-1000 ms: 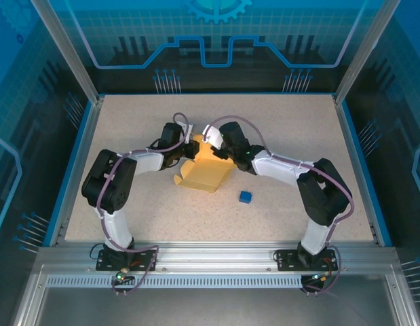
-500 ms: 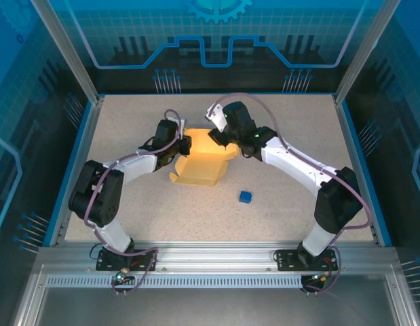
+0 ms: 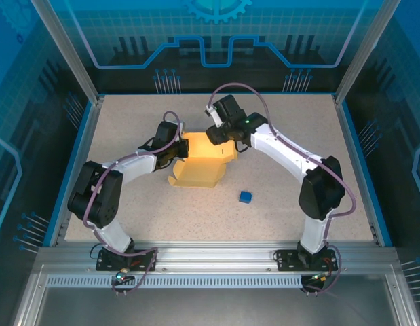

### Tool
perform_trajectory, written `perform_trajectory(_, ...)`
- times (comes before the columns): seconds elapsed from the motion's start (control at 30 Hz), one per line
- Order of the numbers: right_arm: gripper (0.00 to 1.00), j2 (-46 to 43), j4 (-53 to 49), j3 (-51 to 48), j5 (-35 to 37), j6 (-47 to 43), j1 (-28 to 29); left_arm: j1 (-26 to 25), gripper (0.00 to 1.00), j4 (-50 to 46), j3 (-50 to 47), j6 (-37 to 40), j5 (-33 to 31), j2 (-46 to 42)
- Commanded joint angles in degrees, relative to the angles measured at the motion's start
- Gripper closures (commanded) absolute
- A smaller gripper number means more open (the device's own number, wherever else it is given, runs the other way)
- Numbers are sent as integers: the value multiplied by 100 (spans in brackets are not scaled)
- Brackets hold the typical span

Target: Fold the paper box

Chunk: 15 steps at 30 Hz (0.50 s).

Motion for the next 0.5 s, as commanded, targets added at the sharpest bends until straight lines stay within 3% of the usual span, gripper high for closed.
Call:
perform_trajectory(0.0,47,168,-408,195,20,441,-28,-41,98,-107,176,-150,-94,-200)
perform_trajectory(0.27,47,324,-406,97,-107,685,16,-76,98,-126,198,-194,-135,-169)
perform_trajectory(0.47,48,374,-175,-2,-616,932,42,-107,97,-127,216,-230,-152,-151)
